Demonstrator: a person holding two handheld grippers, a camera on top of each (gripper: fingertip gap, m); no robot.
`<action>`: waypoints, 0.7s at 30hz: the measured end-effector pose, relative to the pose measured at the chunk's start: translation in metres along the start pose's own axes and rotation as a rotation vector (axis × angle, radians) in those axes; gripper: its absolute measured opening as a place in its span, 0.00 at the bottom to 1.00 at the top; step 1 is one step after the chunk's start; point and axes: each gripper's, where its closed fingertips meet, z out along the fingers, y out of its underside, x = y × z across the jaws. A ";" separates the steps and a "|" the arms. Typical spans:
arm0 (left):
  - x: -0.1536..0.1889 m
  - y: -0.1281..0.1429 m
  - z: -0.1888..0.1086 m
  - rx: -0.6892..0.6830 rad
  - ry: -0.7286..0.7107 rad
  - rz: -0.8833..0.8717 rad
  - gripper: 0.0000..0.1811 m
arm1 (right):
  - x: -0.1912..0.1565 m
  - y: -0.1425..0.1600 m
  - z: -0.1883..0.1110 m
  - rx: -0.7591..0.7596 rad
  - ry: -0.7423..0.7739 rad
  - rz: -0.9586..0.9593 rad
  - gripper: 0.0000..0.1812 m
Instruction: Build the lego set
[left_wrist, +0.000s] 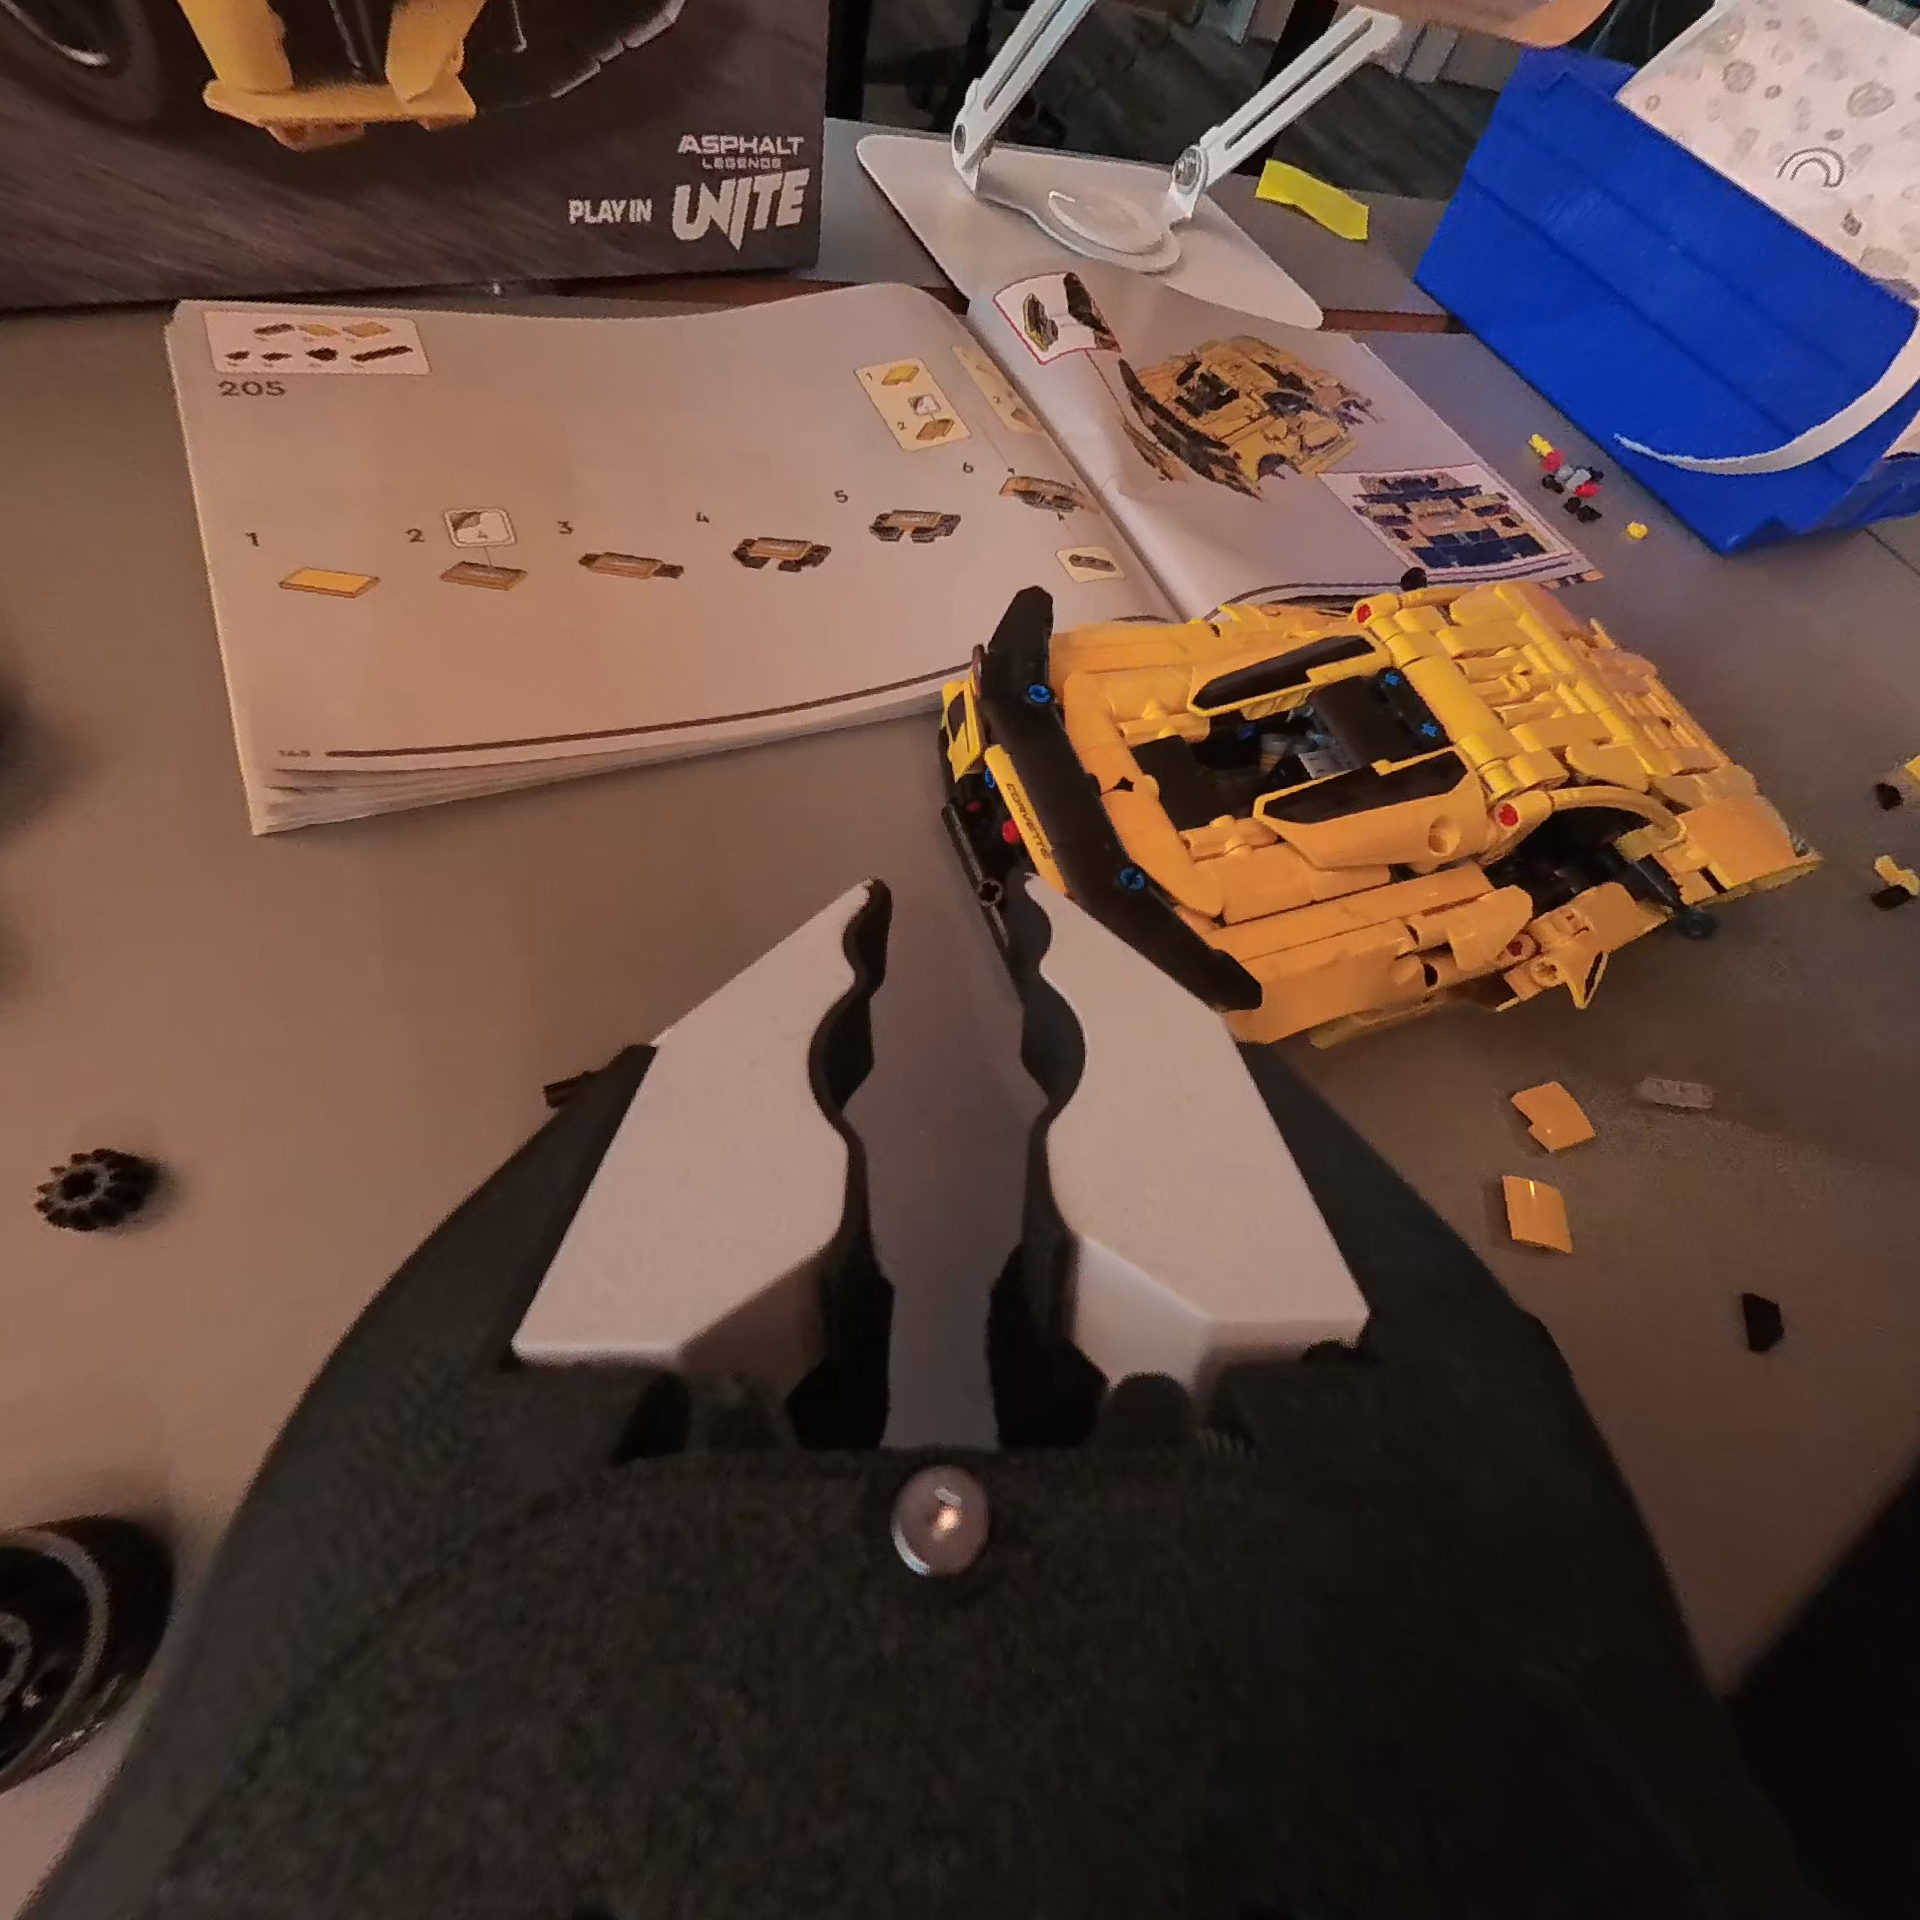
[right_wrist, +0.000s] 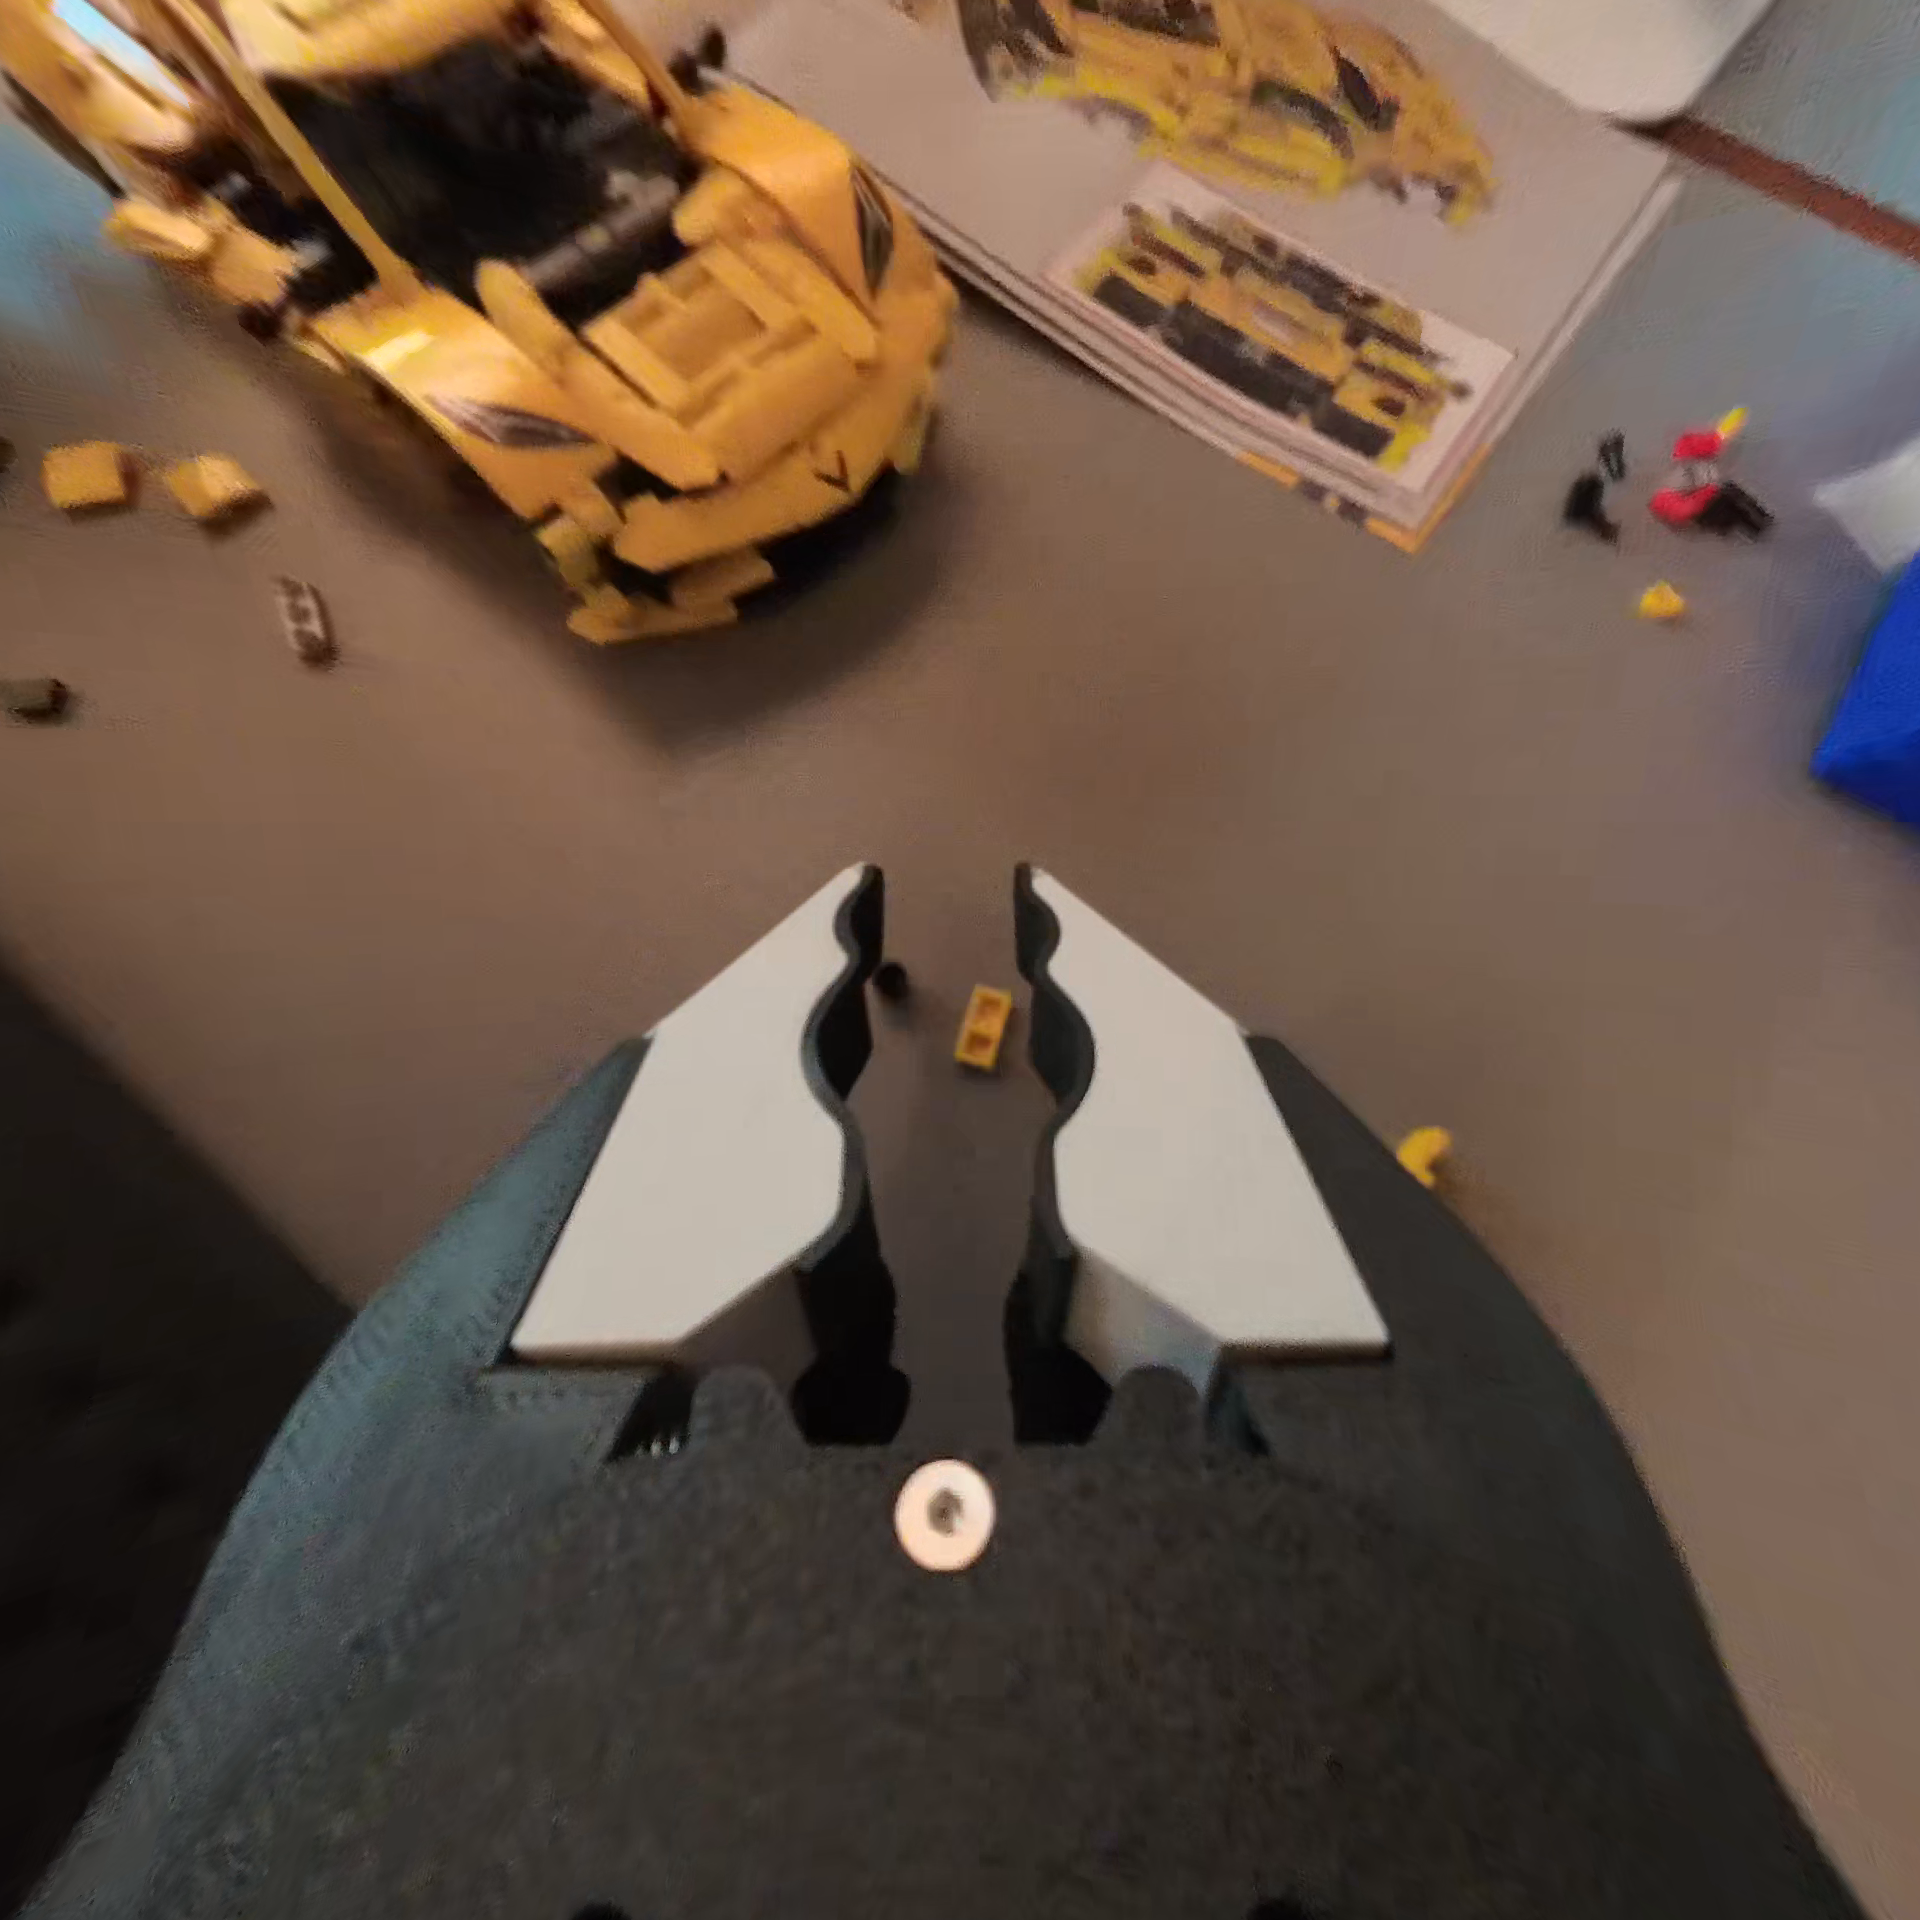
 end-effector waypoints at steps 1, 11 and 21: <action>0.000 0.000 0.000 0.000 0.000 0.002 0.12 | 0.001 0.006 -0.001 -0.007 -0.001 -0.001 0.14; 0.000 0.001 0.001 -0.006 -0.001 0.002 0.12 | 0.058 0.034 -0.010 -0.057 0.267 0.046 0.14; 0.002 0.003 0.002 -0.014 0.006 0.005 0.12 | 0.055 0.037 -0.002 -0.062 0.185 0.045 0.05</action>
